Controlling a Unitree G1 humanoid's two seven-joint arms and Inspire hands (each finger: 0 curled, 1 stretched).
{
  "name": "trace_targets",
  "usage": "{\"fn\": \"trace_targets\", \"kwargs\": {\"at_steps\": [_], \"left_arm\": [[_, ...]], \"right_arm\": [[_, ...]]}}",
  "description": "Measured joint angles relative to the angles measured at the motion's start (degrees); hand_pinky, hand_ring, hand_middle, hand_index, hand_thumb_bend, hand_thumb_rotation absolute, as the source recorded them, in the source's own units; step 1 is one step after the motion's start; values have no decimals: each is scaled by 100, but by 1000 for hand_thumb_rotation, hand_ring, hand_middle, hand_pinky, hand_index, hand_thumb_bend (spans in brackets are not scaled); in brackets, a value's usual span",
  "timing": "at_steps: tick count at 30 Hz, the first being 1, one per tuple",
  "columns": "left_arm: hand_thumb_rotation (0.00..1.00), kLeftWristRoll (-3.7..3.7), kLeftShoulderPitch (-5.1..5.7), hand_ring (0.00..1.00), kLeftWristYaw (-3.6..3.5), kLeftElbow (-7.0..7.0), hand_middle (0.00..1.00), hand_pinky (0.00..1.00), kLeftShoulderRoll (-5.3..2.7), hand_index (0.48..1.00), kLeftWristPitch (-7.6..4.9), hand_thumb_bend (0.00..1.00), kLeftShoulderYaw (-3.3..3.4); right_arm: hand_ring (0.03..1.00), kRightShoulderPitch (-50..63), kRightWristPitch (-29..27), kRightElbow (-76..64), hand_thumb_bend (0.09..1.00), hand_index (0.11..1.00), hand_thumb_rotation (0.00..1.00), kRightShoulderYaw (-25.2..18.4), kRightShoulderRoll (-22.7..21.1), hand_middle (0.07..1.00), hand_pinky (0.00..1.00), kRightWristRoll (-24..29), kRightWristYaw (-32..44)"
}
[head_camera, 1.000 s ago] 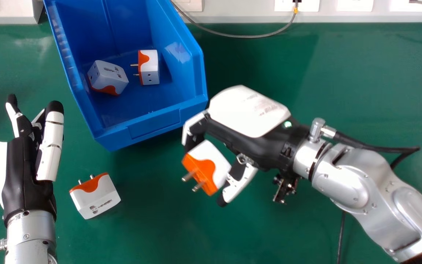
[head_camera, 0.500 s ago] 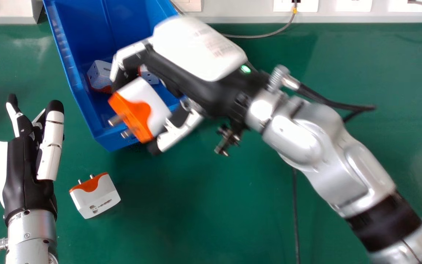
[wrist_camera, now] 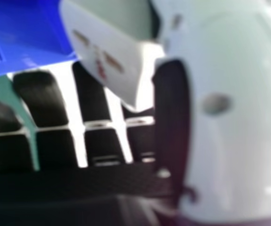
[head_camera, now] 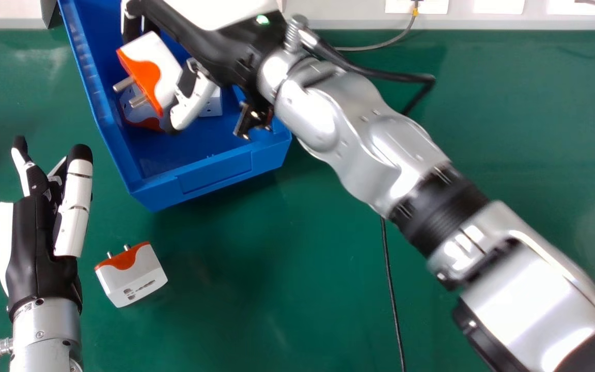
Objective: Pick all objects and put in blue box
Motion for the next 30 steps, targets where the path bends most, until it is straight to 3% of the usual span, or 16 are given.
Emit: {"fn": "trace_targets", "kwargs": {"at_steps": [9,14,24,30], "left_arm": [[823,-105,113,902,-14,-88,866,842,-4,892,-6,480,11],[822,-107,203,902,-12,-169,867,842,-27,891,-6,467,-5],[815,-101,277,903,3,-360,867,839,-185,888,3,454,-86],[812,-79,277,901,44,-443,866,836,-225,887,43,463,-111]], "right_arm": [[349,-863,110,1738,513,487,21,197,388,488,245,-17,-474],[374,-962,329,2063,516,486,13,286,452,481,271,-14,-514],[359,-972,603,2177,527,494,3,526,461,448,294,-16,-489],[388,-972,593,2181,530,479,1,549,460,473,329,39,-416]]}}
